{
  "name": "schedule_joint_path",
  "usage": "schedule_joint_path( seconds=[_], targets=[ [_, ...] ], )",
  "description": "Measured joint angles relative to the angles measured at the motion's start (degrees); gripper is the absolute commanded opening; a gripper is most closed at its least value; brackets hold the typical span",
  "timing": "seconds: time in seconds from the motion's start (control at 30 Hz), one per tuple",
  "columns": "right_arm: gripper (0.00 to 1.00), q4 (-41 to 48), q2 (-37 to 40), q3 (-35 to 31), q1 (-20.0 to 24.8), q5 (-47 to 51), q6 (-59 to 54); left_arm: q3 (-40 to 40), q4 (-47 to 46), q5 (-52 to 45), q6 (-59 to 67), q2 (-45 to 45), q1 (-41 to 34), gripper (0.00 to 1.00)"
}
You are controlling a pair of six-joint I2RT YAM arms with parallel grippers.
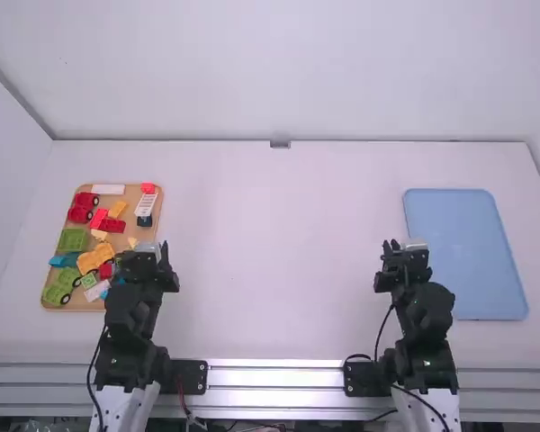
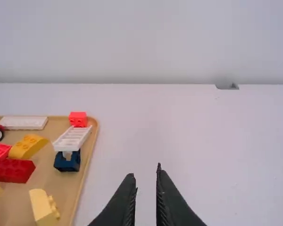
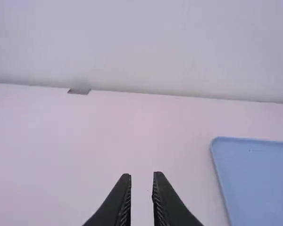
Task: Assemble lego blocks to make yellow taxi
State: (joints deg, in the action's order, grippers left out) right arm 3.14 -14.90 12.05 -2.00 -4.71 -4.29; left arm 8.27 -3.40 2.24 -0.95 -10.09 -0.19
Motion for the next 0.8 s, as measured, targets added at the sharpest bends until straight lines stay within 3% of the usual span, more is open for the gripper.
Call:
schedule_joint_path(
  seconds=[0.63, 0.8],
  targets=[
    [0.52, 10.99, -38.69, 35.52, -8.35, -14.21, -14.99, 23.63, -12.90, 13.16, -11.85, -26.34, 0.02, 0.51],
    [0.62, 15.80, -50.58, 46.84, -11.47, -19.80, -21.88, 31.21, -16.79, 12.70, -14.97, -35.01, 3.58, 0.62]
  ],
)
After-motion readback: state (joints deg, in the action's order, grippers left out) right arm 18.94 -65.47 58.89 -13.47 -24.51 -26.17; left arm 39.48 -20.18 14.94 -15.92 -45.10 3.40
